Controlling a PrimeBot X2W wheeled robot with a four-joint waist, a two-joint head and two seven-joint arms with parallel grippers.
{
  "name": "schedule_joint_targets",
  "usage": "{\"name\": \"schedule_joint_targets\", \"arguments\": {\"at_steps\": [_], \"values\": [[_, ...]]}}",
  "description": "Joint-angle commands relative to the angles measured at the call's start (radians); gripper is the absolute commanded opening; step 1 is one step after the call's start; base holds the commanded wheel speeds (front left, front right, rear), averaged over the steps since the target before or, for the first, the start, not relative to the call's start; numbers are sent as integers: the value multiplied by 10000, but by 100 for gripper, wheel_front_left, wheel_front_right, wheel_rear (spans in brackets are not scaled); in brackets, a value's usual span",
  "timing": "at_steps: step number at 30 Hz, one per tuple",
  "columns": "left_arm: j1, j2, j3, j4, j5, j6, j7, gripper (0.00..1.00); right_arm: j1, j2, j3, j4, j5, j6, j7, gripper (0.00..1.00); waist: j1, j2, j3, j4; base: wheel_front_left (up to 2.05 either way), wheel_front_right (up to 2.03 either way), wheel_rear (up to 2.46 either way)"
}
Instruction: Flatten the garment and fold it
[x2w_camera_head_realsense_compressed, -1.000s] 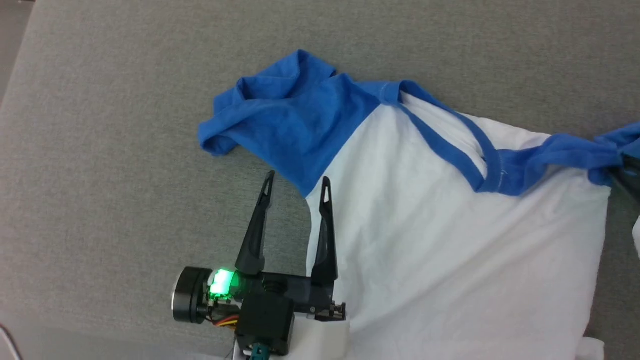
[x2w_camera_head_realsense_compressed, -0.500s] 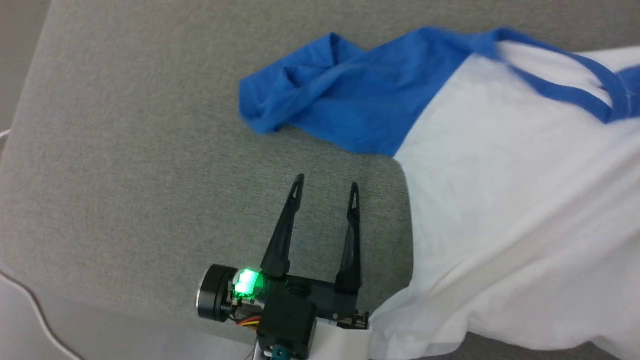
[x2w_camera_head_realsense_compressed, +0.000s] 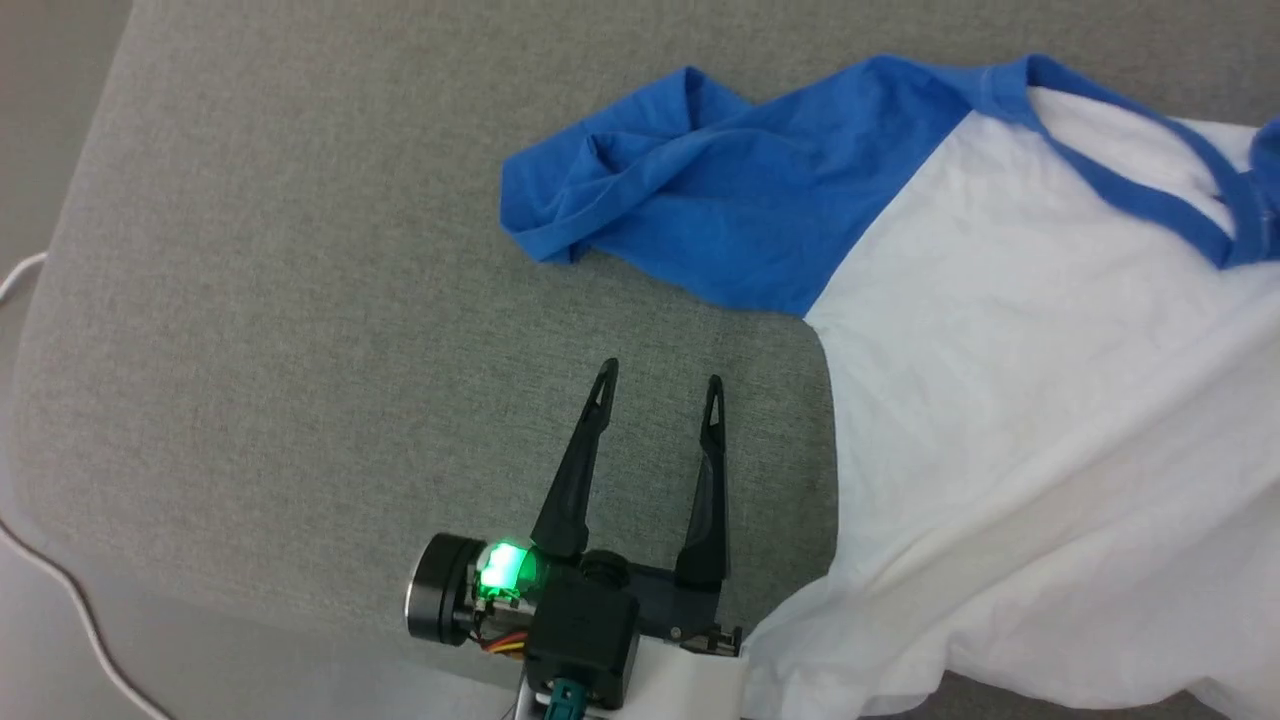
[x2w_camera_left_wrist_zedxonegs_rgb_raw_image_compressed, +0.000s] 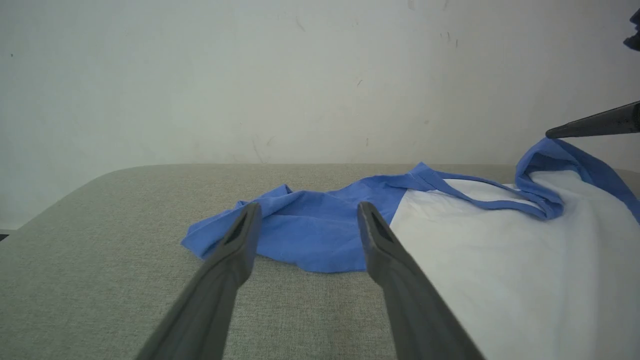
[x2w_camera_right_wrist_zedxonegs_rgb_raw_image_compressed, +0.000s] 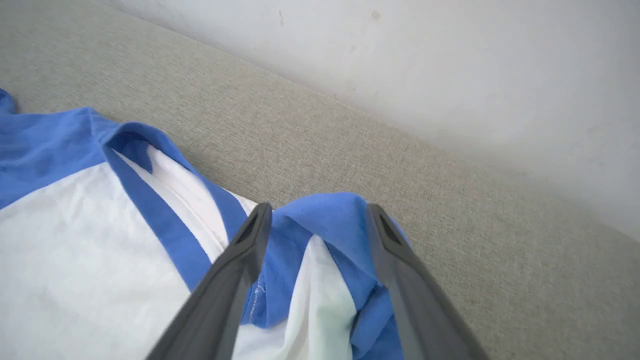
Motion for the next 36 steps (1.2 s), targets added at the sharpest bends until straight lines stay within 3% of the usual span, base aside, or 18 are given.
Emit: {"name": "schedule_joint_targets", "arguments": {"at_steps": [1, 5, 9, 21, 22, 23, 24, 25, 36], "values": [[-111, -27, 18, 27, -55, -50, -47, 100, 391, -291, -124, -568, 383, -11, 208, 100, 0, 1, -435, -153, 0, 0, 0], [24, 26, 87, -46, -120, -89, -47, 100, 1266, -785, -397, -1931, 887, -11, 629, 100, 0, 1, -595, -150, 0, 0, 0], [122, 42, 109, -154, -118, -110, -47, 100, 2025, -890, -303, -2343, 615, -11, 639, 100, 0, 1, -472, -75, 0, 0, 0], [-33, -38, -73, -301, -35, -34, -47, 100, 1898, -498, 1287, -763, 23, -11, -151, 100, 0, 1, 37, 252, 0, 0, 0], [-32, -40, -68, -297, -36, -26, -47, 100, 1847, -513, 1413, -633, 3, -11, -187, 96, 0, 1, 31, 252, 0, 0, 0], [-33, -43, -63, -288, -39, -20, -47, 100, 1796, -526, 1524, -511, -7, -11, -211, 58, 0, 1, 22, 250, 0, 0, 0], [-40, -46, -59, -283, -43, -15, -47, 100, 1729, -529, 1589, -412, -6, -11, -287, 40, 0, 1, 14, 245, 0, 0, 0], [-51, -49, -59, -277, -47, -11, -47, 100, 1642, -538, 1620, -330, -25, -11, -399, 1, 0, 1, 1, 238, 0, 0, 0], [-68, -74, -96, -247, -151, -93, -47, 100, 301, -1031, 1432, -817, 265, -11, -738, 0, 0, 1, -123, 229, 0, 0, 0]]}}
